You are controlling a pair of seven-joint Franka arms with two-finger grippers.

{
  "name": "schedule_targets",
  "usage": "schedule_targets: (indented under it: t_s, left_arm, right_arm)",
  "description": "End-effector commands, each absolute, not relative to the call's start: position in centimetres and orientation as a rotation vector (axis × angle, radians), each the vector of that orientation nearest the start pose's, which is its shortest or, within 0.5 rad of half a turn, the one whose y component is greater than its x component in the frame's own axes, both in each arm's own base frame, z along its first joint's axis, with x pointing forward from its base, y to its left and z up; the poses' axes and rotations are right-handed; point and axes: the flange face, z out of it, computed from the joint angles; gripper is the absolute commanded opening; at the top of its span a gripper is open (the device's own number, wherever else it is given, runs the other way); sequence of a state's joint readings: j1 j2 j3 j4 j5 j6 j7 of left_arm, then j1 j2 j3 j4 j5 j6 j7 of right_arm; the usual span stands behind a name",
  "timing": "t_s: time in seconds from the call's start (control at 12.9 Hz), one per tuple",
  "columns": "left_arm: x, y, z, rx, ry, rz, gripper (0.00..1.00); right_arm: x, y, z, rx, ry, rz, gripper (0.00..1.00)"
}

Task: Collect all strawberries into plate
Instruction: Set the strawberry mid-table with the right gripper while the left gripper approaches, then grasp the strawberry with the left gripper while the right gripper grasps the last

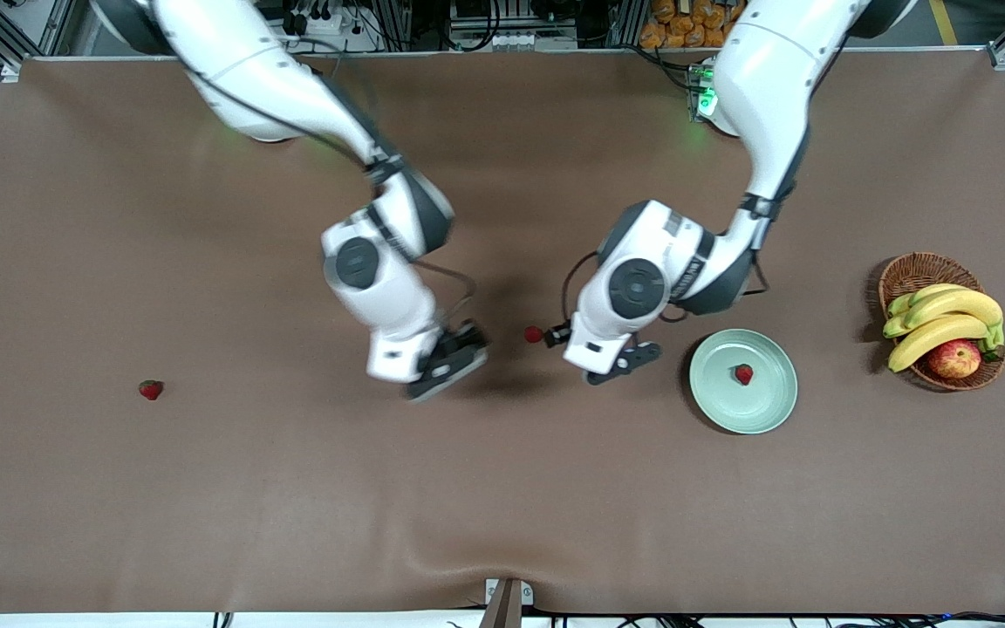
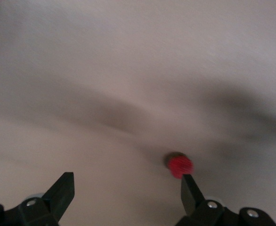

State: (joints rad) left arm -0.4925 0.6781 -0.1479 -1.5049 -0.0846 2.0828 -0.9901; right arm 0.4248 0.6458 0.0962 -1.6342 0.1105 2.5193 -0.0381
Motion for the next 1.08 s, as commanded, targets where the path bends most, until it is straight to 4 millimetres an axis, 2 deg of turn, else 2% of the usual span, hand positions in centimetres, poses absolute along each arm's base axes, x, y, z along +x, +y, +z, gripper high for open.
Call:
schedule_targets:
  t_s: [0.0, 0.15, 0.31, 0.46, 0.62, 0.77, 0.85, 1.0]
  left_arm:
    - [57.5, -44.0, 24.9, -3.13, -0.754, 0.24, 1.0]
    - [55.9, -46.6, 23.0, -3.138, -0.797, 0.2, 1.0]
    - [55.3, -47.5, 21.5, -3.135, -0.811, 0.184, 1.0]
    - [54.6, -48.3, 20.7, -3.105, -0.888, 0.162, 1.0]
    - [54.0, -48.6, 20.1, -3.087, -0.853, 0.128, 1.0]
    - [54.0, -48.4, 19.5, -3.076, -0.856, 0.13, 1.0]
    - [54.0, -48.4, 19.5, -3.077, -0.856, 0.128, 0.98]
    - [54.0, -48.1, 18.7, -3.065, -0.854, 0.133, 0.85]
  right_arm:
    - [63.8, 23.6, 26.8, -2.947, -0.467, -0.197, 1.0]
    - [66.0, 15.1, 26.4, -2.982, -0.313, -0.15, 1.0]
    - [67.1, 6.5, 25.8, -3.003, -0.196, -0.127, 1.0]
    - [67.2, -0.9, 24.9, -3.058, -0.102, -0.103, 1.0]
    - [66.4, -6.0, 24.3, -3.124, -0.074, -0.023, 1.0]
    - [65.3, -9.4, 24.1, -3.129, -0.013, 0.086, 1.0]
    - [64.6, -11.8, 23.8, -3.139, 0.021, 0.134, 1.0]
    - [63.9, -15.2, 22.7, -3.147, 0.012, 0.161, 1.0]
